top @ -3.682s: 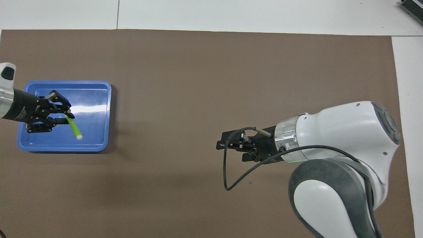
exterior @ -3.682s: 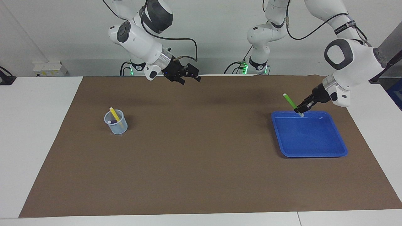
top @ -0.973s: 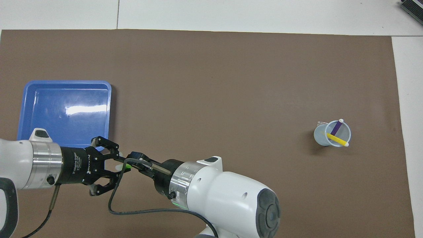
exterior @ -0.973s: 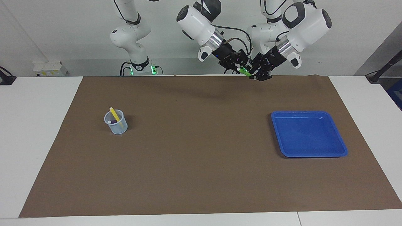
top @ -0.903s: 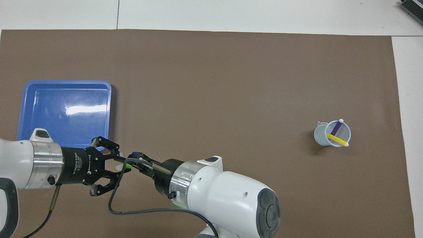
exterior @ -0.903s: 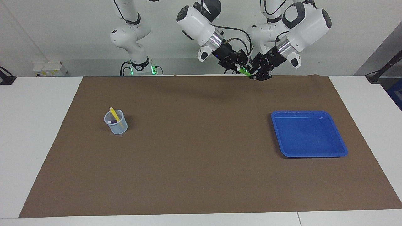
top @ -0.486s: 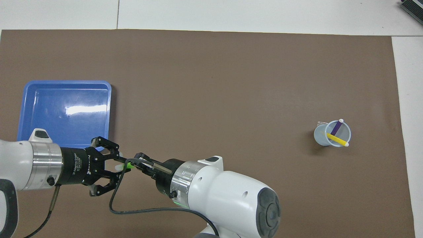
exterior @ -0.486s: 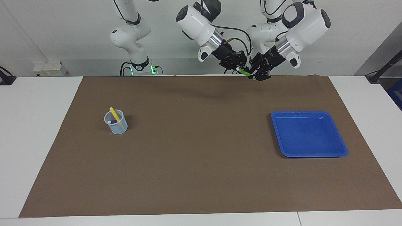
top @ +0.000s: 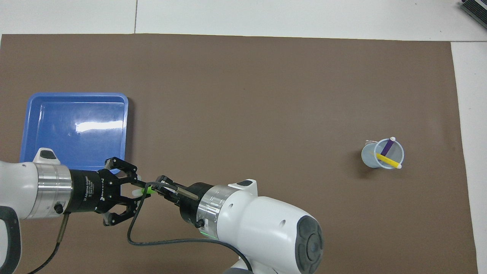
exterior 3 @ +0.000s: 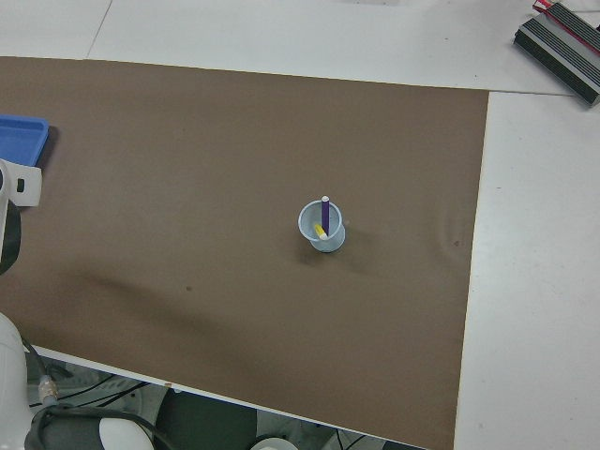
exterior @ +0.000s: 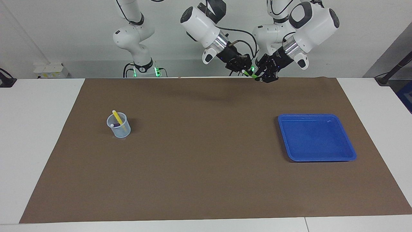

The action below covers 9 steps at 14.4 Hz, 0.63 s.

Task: Transfer and insert pens with both arms
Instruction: 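Grasp the green pen tip with the right gripper, then open the left gripper and carry the green pen toward the white cup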

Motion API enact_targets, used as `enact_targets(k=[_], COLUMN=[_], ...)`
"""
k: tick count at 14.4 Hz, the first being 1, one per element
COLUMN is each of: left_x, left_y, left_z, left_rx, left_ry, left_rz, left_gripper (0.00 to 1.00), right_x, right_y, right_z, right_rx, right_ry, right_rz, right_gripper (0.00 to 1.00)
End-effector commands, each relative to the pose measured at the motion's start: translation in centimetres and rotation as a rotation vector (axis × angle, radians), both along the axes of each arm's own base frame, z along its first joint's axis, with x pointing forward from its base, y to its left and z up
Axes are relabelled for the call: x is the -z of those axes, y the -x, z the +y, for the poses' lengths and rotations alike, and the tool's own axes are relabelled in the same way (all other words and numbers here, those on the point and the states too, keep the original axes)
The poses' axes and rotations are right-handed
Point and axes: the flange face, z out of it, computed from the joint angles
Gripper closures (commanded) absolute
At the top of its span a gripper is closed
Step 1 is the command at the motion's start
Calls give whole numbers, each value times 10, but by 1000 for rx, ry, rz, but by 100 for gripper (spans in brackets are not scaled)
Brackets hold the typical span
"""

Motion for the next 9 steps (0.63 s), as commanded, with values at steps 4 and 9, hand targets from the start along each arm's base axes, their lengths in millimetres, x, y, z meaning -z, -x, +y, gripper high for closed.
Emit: enact_targets(k=[4, 9], left_x=[-4, -4], left_y=[15, 15], left_z=[-14, -8], left_rx=[61, 103], left_ry=[8, 14], left_rz=[-37, -59], left_gripper=[0, 0], right_x=[1, 10], right_y=[-10, -32], right_z=[-9, -39], right_rx=[-2, -207], right_ry=[-3, 81], right_rz=[-35, -121], right_gripper=[100, 100])
